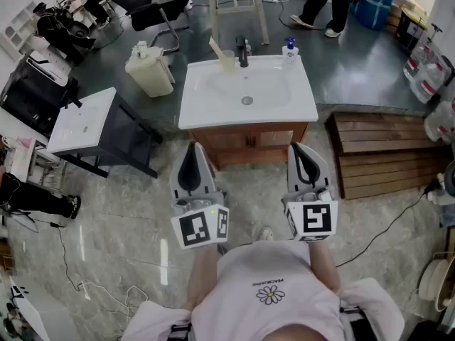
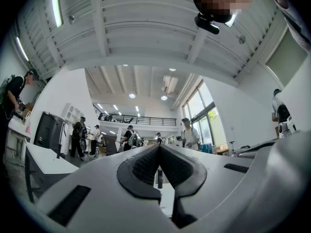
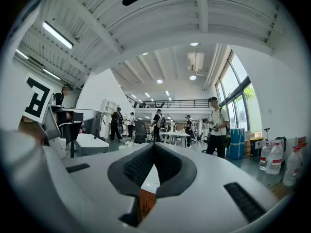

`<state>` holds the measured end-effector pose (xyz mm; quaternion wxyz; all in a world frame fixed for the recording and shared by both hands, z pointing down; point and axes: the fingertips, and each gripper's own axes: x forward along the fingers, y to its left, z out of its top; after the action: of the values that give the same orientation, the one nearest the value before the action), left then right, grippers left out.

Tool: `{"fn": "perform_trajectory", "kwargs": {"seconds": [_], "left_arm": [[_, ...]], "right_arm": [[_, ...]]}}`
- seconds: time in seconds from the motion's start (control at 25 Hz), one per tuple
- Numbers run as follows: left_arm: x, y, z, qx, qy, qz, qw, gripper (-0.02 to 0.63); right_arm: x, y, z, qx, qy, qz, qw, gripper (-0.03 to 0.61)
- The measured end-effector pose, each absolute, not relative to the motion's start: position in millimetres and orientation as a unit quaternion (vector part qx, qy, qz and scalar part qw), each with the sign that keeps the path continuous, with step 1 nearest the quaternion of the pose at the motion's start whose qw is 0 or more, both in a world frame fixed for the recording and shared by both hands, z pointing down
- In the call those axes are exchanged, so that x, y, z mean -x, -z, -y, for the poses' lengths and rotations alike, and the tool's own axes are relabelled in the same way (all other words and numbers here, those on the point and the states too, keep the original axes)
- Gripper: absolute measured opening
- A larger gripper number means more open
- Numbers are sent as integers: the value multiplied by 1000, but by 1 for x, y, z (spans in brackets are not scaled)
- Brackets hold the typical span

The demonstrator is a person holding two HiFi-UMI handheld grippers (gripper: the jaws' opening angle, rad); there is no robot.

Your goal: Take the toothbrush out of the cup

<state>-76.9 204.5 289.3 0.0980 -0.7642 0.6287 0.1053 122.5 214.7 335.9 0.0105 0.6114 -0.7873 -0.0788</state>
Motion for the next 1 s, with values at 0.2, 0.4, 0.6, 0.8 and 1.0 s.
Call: {"fn": "perform_trajectory", "kwargs": {"seconds": [0.2,0.4,0.6,0.8,1.0], "left_arm": [[77,-286,-210,760,-110,-633,101,15],[81,-284,-214,753,-114,-639,106,17],[86,-285,-213,749,-115,-644,104,17],[86,-288,-204,747,-112,-648,99,17],[84,-293,-202,744,-107,-650,110,17]], "right_arm": [[-122,-329,-217,-607,89,790,13,12],[-120,-328,-217,-599,95,795,10,12],[-116,-330,-215,-585,89,806,-6,12],[-116,-331,-210,-580,85,810,-15,12],[-123,-350,-199,-587,64,807,-12,12]]}}
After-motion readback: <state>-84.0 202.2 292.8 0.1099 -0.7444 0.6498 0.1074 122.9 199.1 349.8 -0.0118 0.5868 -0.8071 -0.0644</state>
